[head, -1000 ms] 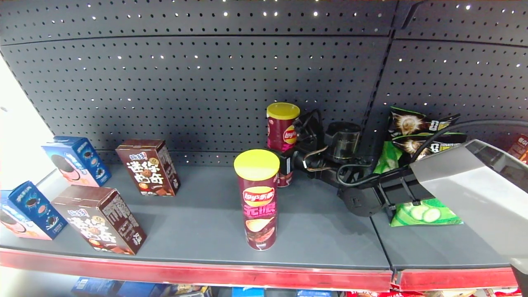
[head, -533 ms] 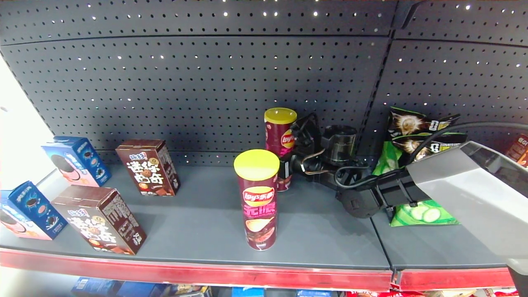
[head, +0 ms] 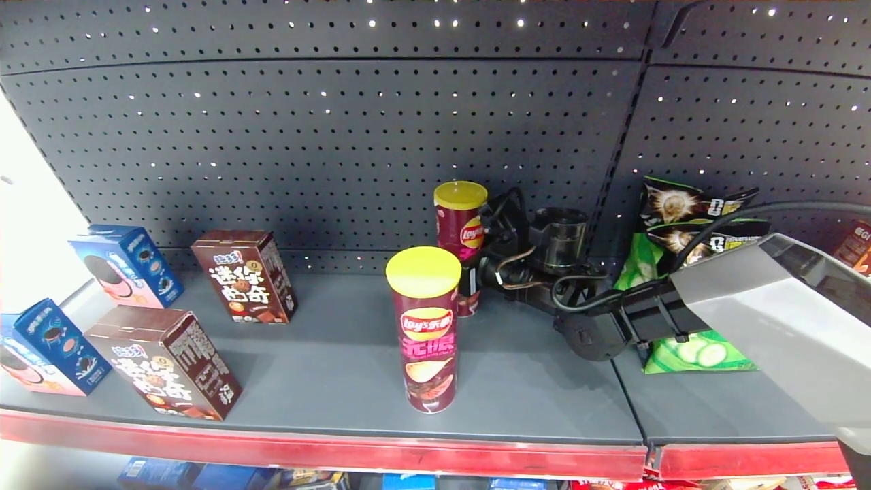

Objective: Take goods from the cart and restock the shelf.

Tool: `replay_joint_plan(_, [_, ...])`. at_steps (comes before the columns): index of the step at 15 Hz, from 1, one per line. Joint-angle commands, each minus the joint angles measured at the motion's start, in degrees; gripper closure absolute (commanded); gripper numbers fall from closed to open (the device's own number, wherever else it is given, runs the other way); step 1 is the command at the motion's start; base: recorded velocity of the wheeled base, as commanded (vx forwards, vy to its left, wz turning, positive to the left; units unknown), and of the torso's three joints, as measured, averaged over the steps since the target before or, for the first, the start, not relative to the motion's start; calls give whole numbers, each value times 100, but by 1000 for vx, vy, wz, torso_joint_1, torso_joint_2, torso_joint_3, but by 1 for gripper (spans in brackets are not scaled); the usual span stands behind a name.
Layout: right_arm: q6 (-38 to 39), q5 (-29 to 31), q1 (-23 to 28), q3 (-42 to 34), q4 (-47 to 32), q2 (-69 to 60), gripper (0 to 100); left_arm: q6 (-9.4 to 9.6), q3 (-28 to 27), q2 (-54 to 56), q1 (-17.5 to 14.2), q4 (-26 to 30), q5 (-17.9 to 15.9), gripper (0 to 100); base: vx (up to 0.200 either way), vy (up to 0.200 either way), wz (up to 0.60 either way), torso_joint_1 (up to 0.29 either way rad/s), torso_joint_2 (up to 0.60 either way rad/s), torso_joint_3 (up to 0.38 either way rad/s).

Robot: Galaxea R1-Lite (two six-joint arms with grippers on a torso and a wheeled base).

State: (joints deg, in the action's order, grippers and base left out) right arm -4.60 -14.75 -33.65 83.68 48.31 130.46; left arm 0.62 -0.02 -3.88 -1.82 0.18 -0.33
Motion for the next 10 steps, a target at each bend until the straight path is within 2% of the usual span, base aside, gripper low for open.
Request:
replay_joint_plan(1, [-15, -2, -10, -44, -6, -47, 0, -1, 2, -8, -3, -1, -2, 0, 0, 0, 0, 0, 0, 0])
replay_joint_plan(4, [-41, 16, -19, -229, -103, -214, 0, -1, 2, -8, -3, -1, 7, 0, 0, 0, 0, 0, 0, 0])
replay_joint_plan(10, [-41, 34, 236, -2092, -120, -1462, 0, -1, 2, -8, -3, -1, -2, 0, 0, 0, 0, 0, 0, 0])
